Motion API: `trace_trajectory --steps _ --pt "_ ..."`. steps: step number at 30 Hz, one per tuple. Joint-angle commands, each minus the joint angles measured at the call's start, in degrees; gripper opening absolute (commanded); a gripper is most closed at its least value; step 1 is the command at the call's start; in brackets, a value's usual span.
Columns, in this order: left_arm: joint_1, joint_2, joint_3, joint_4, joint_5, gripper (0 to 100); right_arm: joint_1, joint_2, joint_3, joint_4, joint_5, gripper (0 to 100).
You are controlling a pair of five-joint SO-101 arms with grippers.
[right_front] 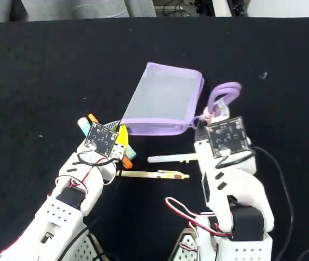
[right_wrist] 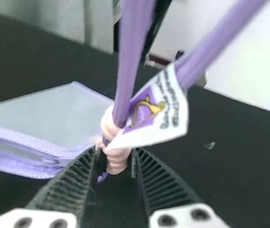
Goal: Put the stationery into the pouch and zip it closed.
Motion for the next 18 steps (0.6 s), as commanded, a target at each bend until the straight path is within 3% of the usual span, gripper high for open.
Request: trace_trajectory --steps 1,18 --pt "-1.5 0.7 -1.5 -0.5 0.0 3 3.9 -1.4 -5.1 1.1 0.1 1.1" --pt "1.2 0.7 -1.0 -0.5 -0.1 3 4.2 -1.8 -5.8 1.9 0.1 1.1"
